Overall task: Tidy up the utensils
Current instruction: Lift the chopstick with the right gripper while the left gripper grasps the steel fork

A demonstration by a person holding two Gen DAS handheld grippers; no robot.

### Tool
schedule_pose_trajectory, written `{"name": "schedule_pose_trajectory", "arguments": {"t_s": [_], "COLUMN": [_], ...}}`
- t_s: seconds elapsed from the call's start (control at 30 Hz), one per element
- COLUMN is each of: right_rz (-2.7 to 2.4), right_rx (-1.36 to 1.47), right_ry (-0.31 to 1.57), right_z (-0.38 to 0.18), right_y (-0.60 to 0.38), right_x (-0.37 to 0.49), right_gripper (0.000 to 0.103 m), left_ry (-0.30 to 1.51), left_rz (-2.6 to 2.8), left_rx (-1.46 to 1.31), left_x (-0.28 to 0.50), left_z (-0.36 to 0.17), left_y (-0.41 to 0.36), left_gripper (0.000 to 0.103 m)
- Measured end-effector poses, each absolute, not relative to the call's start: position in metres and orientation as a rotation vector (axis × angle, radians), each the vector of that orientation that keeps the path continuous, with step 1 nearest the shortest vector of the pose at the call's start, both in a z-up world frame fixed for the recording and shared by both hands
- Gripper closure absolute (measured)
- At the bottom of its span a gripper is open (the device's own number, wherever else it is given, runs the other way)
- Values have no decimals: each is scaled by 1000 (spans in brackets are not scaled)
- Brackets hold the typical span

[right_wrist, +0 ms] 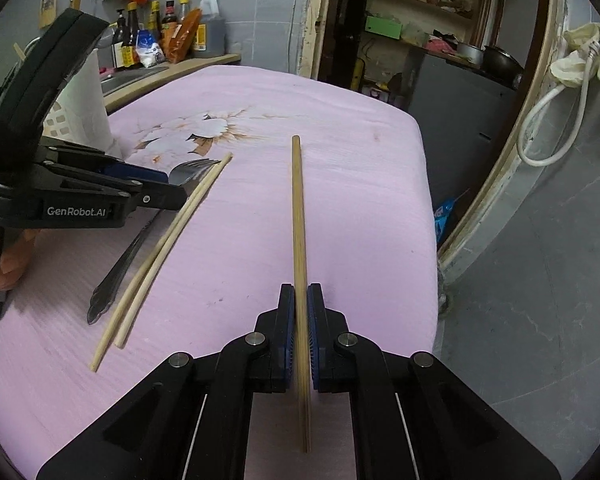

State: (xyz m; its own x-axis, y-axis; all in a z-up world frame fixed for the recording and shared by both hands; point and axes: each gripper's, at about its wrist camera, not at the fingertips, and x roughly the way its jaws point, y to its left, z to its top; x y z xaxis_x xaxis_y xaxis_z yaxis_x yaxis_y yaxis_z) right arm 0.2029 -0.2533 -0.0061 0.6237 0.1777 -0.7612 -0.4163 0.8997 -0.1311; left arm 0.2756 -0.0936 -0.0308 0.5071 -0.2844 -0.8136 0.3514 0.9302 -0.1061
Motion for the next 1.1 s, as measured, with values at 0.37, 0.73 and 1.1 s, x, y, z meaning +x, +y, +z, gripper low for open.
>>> {"name": "schedule_pose_trajectory", "arguments": {"t_s": [0.37, 0.73, 1.1], "right_rz": [398, 460, 495], "right_rx": [-315, -237, -89], "right_ry": [891, 980, 875], "right_z": [-2, -9, 5], "right_y": [-226, -210, -229], "right_x": [264, 308, 271], "right_gripper": [95, 88, 98], "left_ry": [984, 1009, 921], "left_rz": [-393, -423, -505], "left_rx": [52, -22, -47], "left_x": [275, 281, 250], "left_z": [-28, -29, -15], "left_y": [-76, -75, -74], "left_gripper": [93, 96, 102]}}
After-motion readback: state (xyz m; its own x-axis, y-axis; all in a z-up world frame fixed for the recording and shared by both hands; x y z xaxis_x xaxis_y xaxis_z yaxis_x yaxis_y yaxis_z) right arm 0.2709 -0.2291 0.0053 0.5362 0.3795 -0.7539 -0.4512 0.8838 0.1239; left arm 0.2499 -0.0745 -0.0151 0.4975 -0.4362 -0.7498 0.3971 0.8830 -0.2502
